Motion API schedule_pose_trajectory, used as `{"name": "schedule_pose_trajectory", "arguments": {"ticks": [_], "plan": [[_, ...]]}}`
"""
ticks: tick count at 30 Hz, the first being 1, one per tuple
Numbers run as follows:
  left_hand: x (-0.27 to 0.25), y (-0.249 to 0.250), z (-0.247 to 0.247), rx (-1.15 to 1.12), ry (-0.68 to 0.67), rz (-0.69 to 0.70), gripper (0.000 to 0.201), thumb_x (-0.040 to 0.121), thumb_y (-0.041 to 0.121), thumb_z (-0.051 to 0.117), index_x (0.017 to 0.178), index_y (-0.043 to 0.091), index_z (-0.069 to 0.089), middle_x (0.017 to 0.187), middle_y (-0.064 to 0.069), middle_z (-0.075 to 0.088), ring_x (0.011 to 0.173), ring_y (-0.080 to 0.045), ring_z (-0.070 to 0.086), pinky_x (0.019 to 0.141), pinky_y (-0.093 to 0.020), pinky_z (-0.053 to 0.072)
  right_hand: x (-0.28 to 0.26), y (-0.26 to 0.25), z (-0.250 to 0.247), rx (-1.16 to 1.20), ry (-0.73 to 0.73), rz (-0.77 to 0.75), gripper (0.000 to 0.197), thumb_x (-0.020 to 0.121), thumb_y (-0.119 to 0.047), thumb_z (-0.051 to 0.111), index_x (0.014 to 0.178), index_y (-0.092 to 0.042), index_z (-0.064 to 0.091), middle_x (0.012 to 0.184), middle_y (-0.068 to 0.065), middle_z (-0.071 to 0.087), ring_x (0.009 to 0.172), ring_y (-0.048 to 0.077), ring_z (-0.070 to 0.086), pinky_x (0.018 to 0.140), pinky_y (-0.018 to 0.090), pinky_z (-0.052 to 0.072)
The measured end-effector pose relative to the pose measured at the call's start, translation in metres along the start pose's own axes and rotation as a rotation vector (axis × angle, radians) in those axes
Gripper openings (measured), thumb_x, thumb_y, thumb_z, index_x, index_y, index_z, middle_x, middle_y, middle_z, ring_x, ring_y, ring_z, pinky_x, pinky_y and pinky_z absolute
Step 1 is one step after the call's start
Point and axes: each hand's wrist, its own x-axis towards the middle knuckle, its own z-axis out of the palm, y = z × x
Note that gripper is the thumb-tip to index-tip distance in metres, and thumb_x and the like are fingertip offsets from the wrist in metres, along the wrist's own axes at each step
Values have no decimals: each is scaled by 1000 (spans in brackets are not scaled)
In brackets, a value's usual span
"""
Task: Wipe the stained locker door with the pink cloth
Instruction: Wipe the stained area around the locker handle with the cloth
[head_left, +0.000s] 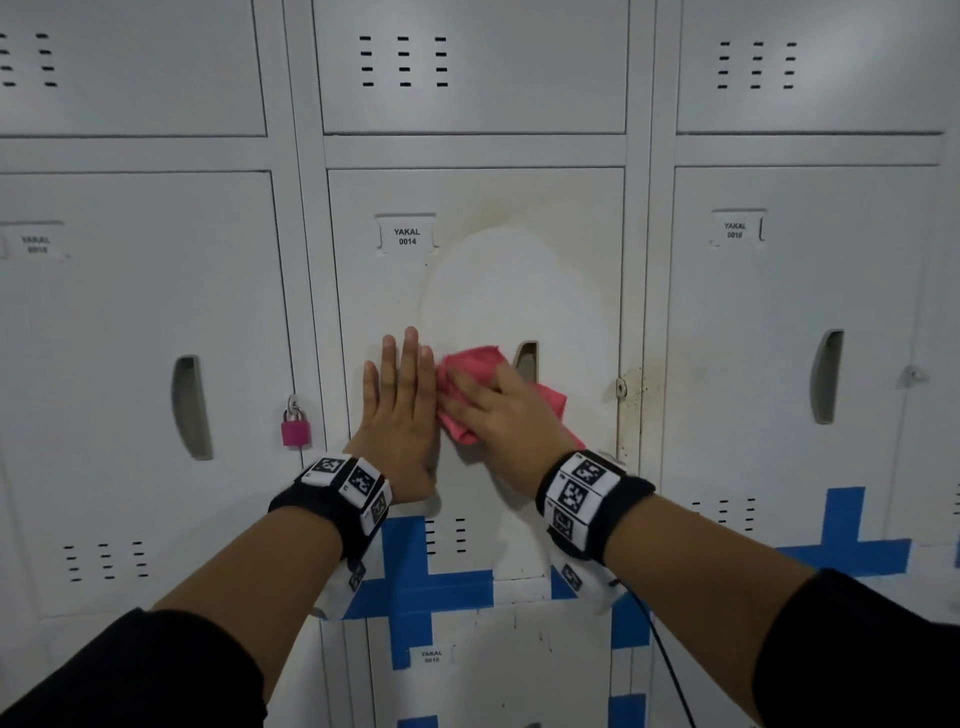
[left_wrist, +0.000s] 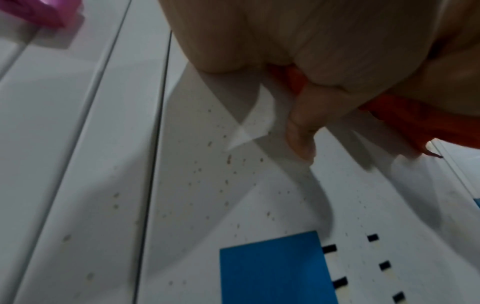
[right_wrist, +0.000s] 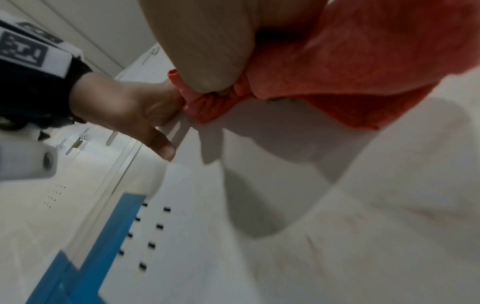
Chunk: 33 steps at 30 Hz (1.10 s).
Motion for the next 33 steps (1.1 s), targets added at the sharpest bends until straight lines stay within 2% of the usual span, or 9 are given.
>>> {"name": "schedule_pose_trajectory", "arguments": {"ticks": [3,7,11,14,16,19,23,28,33], "plan": [[-3,-2,-3,2,-84,13,134,56,12,69,138,7,-37,148,-14,-41,137,-38,-35,107,-49,-30,-29,4,-3,60,-185,-93,48,81,-20,71,127,-25,58,135,-3,56,121,19,46,98,40,38],[-1,0,-10,54,-171,-15,138,57,18,75,140,7,-35,147,-15,-43,134,-38,-39,105,-55,-24,-69,17,-1,175,-317,-102,31,87,-25,52,113,-29,68,124,-7,62,109,17,52,92,36,45],[0,4,-12,98,-211,-39,133,61,18,72,140,9,-34,145,-15,-46,130,-38,-44,106,-57,-24,-84,40,-8,309,-222,117,23,81,-21,69,102,-31,73,113,-6,67,100,3,49,88,24,46],[1,5,-13,119,-213,-59,132,61,18,72,142,8,-32,145,-16,-45,130,-39,-44,106,-58,-24,-59,57,-33,229,54,174,28,94,-33,50,115,-29,68,122,-10,63,97,12,43,86,25,38],[1,7,-13,125,-218,-65,131,61,20,72,142,8,-31,146,-16,-44,130,-39,-44,105,-58,-24,-34,71,-43,226,261,358,37,96,-25,40,124,-22,63,129,-4,60,96,9,31,84,20,29],[1,7,-14,141,-238,-68,133,61,25,72,142,7,-31,145,-17,-44,130,-40,-44,105,-59,-23,-11,82,-40,204,273,556,48,85,-5,52,132,-14,57,138,4,52,108,22,42,93,26,35],[1,7,-14,149,-235,-74,133,61,24,73,142,7,-30,147,-17,-43,131,-40,-42,106,-60,-22,-21,67,-21,58,140,601,51,85,-7,64,134,-9,52,137,9,53,117,36,47,90,39,50],[1,7,-13,159,-242,-77,134,62,24,74,141,8,-33,144,-16,-46,129,-40,-44,106,-61,-21,-56,35,1,27,42,666,50,88,-15,65,135,-8,51,136,8,55,116,33,51,86,39,54],[2,8,-14,147,-246,-85,132,62,20,73,141,7,-32,144,-15,-46,129,-39,-45,105,-59,-24,-72,-8,6,101,18,726,58,70,-8,78,125,0,59,122,16,63,106,36,61,84,44,55]]}}
